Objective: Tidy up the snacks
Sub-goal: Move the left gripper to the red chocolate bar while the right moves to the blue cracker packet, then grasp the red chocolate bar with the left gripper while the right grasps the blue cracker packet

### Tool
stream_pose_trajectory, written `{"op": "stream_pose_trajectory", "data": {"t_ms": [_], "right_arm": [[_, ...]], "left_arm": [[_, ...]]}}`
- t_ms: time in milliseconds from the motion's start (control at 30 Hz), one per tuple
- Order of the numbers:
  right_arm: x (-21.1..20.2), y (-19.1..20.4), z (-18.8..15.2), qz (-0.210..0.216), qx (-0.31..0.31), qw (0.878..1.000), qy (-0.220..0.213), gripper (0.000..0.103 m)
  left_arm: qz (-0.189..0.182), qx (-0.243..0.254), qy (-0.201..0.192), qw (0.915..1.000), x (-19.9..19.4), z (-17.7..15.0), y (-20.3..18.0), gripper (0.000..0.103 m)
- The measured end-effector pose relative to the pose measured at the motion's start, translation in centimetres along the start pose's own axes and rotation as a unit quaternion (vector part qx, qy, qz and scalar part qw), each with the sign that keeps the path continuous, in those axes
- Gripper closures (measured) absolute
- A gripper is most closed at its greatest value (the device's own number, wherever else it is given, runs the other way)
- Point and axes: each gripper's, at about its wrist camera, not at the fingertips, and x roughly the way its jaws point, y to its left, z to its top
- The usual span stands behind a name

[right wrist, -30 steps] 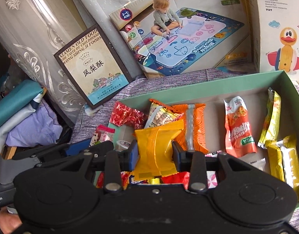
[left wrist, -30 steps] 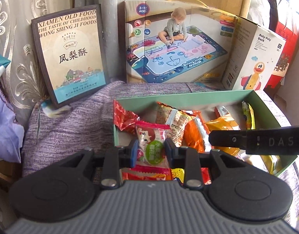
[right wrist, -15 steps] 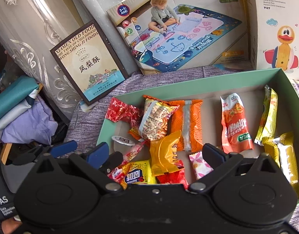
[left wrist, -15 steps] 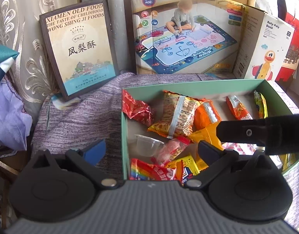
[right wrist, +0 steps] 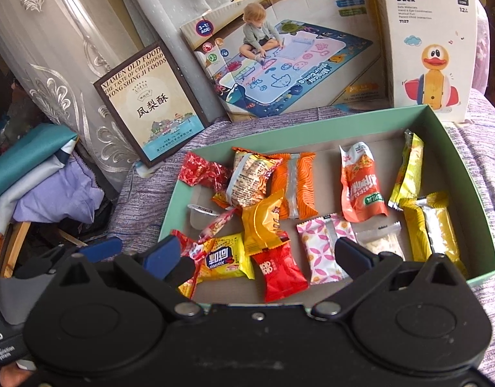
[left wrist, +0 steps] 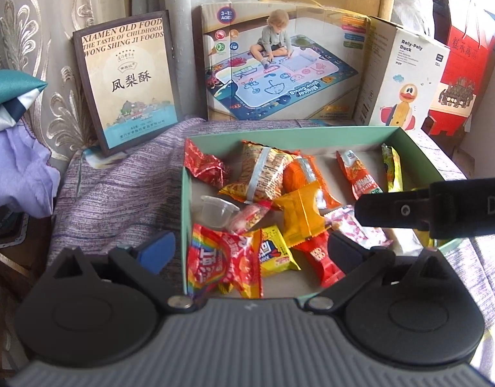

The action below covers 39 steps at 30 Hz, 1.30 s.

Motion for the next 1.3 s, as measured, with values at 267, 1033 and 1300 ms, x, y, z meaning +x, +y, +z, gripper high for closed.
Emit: {"op": "stream_pose_trajectory", "data": {"t_ms": [267, 1033, 1300], "right_arm": [[-4.0, -1.9, -4.4, -0.008, 0.003, 1.0, 0.01, 0.0], [-12.3, -10.2, -19.5, -0.051, 0.06, 0.993, 0.087, 0.059], [-12.3, -12.0, -22.6, -0.035, 0.113, 0.985, 0.124, 0.061]], "left_arm": [[-0.033, 0.007, 0.025, 0.9991, -2.7, -4.6, -2.3, 0.0], [-0.128, 0.056, 0.106, 0.9844, -6.8, -16.6, -9.9, 0.022], [-0.147, 0.052, 0.126, 0.9797, -5.2, -17.0, -12.2, 0.042]]}}
